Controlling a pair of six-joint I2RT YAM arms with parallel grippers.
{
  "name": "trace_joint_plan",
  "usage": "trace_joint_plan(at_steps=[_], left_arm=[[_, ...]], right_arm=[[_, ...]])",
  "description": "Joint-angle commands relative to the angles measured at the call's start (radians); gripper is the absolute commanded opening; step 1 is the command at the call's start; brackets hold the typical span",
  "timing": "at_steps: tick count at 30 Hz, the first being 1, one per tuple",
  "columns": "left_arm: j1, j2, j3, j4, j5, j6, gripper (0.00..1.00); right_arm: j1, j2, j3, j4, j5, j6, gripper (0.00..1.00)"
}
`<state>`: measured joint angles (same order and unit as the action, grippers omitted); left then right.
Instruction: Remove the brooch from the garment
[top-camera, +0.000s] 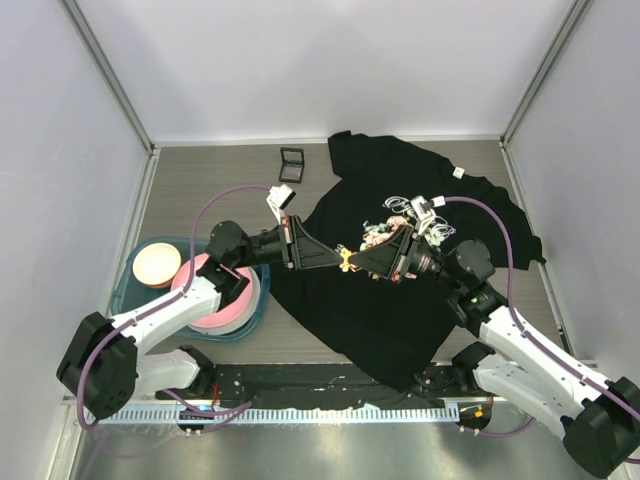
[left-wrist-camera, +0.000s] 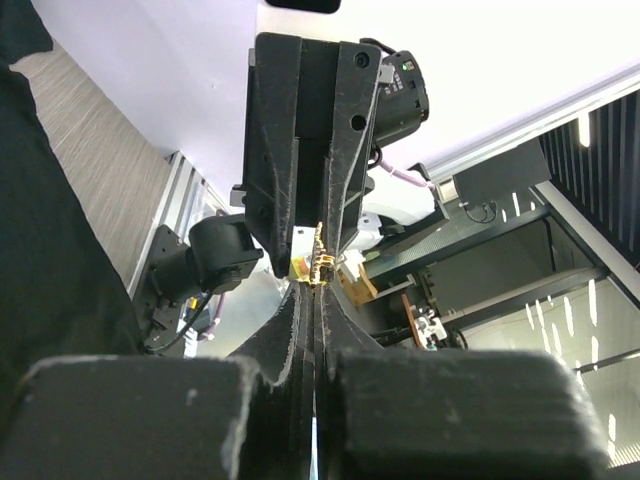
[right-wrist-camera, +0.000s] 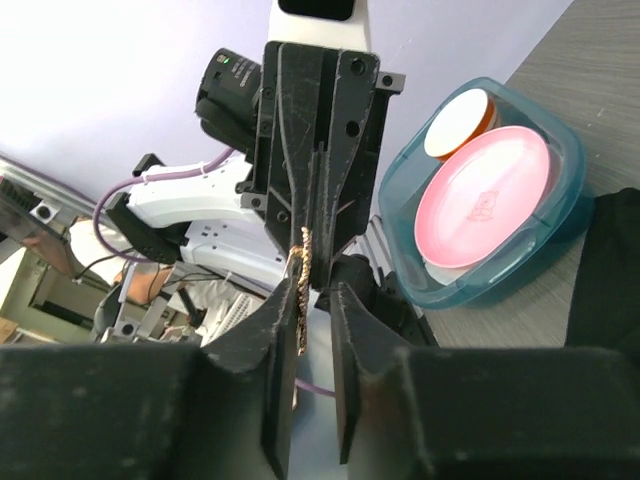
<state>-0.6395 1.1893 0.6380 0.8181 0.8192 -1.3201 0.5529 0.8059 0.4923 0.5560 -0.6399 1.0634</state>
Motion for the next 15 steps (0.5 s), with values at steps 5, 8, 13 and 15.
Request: trace_joint_plan(at_steps=[5, 8, 13, 15], left_arm=[[-0.003, -0.040, 0.038, -0.129, 0.031, 0.099, 0.00], [-0.002, -0.037, 0.052, -0.160, 0.043, 0.108, 0.00], [-0.002, -0.025, 0.068, -0.195, 0.047, 0.107, 0.00], [-0.002, -0.023, 0.078, -0.211, 0.052, 0.110, 0.00]], right_arm=[[-0.016, -0.043, 0.140, -0.242, 0.077, -0.118, 0.55], [-0.022, -0.039, 0.155, -0.258, 0.066, -0.131, 0.61], [-0.019, 0.024, 0.202, -0.283, -0.027, -0.177, 0.45], [-0.021, 0.027, 0.210, -0.321, -0.043, -0.203, 0.42]])
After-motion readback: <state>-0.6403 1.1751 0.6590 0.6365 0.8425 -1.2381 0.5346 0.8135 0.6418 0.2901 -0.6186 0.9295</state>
